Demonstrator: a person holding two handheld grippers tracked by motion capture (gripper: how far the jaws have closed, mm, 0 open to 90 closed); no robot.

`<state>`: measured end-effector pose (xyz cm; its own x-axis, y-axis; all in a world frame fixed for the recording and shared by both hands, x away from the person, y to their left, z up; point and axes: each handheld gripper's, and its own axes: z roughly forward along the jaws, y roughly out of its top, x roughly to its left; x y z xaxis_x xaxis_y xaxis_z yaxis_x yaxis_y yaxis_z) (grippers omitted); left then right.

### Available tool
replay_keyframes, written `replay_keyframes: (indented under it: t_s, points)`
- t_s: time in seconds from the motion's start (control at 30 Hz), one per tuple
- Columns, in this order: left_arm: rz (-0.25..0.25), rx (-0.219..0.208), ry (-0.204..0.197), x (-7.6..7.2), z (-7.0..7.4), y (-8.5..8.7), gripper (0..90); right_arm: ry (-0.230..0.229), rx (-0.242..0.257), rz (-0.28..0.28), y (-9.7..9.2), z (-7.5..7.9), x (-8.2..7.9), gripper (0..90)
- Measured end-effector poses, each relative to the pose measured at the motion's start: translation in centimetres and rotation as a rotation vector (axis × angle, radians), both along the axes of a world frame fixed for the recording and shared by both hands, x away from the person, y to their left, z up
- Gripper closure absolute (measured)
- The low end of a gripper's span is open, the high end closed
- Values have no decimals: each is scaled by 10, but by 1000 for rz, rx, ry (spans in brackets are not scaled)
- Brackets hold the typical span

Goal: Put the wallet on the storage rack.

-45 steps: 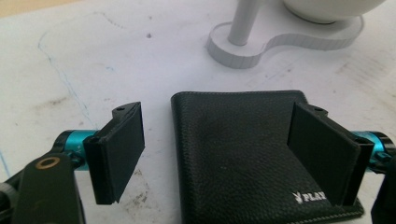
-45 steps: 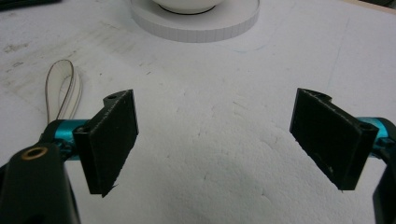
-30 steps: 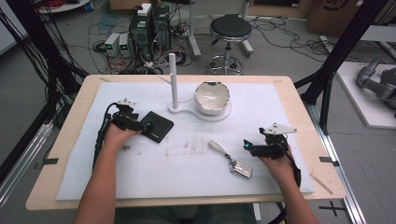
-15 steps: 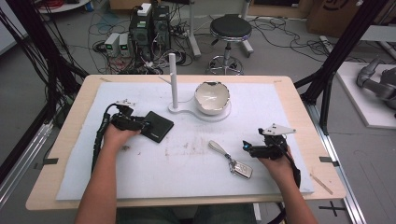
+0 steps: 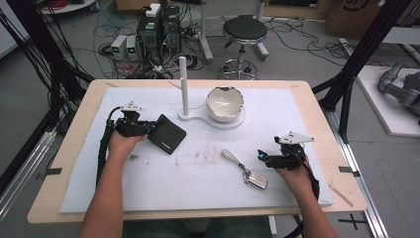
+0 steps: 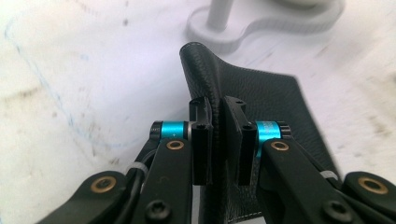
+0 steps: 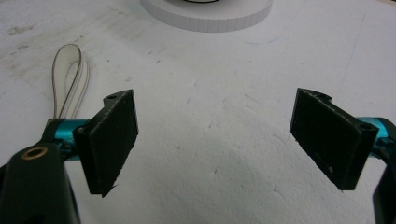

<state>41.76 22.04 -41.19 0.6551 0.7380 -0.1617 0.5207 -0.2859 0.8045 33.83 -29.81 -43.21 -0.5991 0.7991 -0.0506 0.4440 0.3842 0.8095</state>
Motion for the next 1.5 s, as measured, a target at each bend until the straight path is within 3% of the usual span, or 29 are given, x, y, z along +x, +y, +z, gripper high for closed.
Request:
replay_keyframes:
  t_s: [0.1,0.2,0.3,0.53,0.83,1.2,1.5]
  points:
    - [-16,-21,-28,-6,10,-1,817,-1,1,0,0,0,0,154]
    - [-29,-8,-46,-10,19,-4,819,-1,-1,0,1,0,1,154]
    - [-55,10,-88,-15,40,-13,820,-1,-2,1,1,0,0,154]
    - [-108,3,-165,-22,81,-33,821,-2,3,2,0,0,0,154]
    - [-192,-8,-221,-28,120,-69,821,0,9,4,0,0,0,154]
    - [-248,9,-242,-23,141,-118,820,-2,13,5,0,0,2,154]
    - [-227,41,-236,-4,142,-138,820,-1,17,10,0,-1,3,154]
